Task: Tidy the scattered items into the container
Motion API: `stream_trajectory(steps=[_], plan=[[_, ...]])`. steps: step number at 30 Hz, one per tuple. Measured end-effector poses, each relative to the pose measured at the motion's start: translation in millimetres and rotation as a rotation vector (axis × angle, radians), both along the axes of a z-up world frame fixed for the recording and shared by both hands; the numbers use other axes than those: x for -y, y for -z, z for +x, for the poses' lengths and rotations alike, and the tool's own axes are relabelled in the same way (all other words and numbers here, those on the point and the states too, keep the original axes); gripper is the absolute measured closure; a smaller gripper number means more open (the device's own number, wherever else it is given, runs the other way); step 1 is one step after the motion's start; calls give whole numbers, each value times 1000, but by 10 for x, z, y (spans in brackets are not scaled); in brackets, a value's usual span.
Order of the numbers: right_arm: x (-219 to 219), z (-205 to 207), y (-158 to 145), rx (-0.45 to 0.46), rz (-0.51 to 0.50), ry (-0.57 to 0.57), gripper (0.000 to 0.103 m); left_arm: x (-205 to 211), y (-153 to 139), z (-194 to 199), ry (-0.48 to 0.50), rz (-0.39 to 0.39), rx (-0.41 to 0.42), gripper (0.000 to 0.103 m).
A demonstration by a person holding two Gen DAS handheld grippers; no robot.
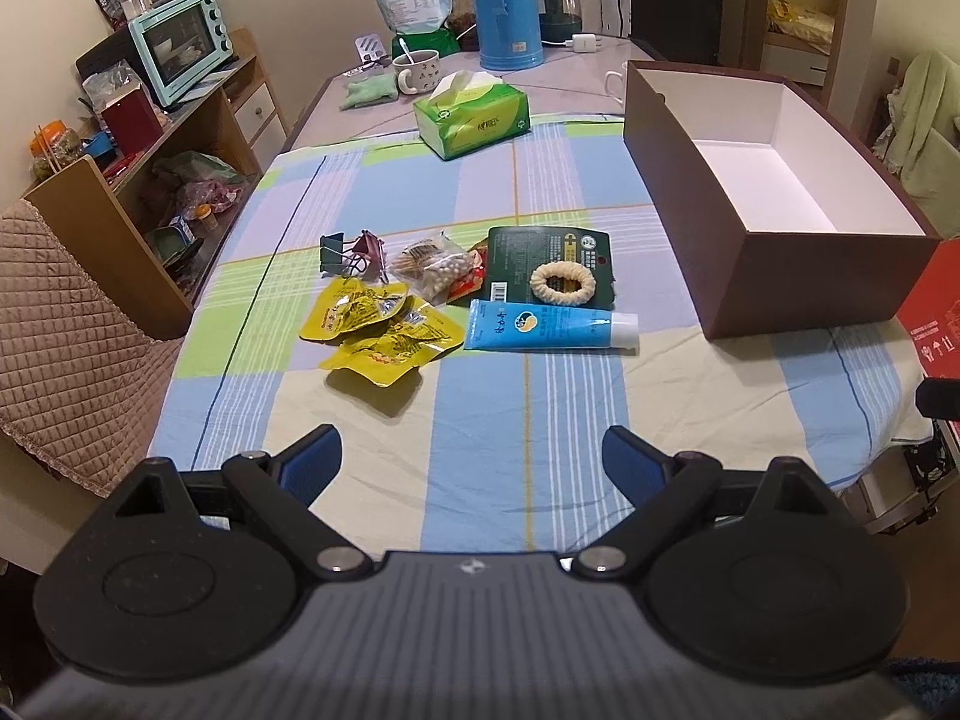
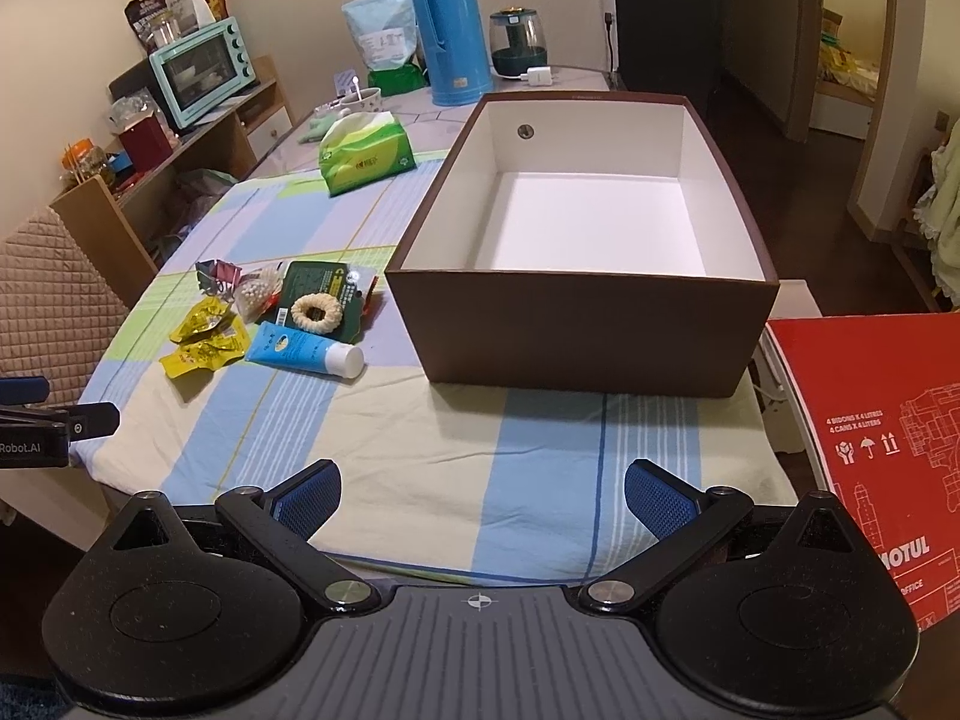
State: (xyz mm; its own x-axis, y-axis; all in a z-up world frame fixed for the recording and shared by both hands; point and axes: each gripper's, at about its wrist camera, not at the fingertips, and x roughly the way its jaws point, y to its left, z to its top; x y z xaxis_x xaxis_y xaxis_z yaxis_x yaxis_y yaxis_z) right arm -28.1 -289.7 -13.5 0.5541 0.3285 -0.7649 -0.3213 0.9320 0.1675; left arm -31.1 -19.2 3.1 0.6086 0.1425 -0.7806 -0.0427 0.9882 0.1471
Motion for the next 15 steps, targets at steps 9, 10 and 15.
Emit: stream_trajectory(steps=[9,10,15], plan=[[36,11,-18,10,2,1,0,26,-10,3,-3,-1,10,11],[37,12,-20,11,2,0,0,31,-14,2,-3,-1,12,11],[47,21,-22,15,5,-3,0,50,-17,-5,-6,1,15,11]])
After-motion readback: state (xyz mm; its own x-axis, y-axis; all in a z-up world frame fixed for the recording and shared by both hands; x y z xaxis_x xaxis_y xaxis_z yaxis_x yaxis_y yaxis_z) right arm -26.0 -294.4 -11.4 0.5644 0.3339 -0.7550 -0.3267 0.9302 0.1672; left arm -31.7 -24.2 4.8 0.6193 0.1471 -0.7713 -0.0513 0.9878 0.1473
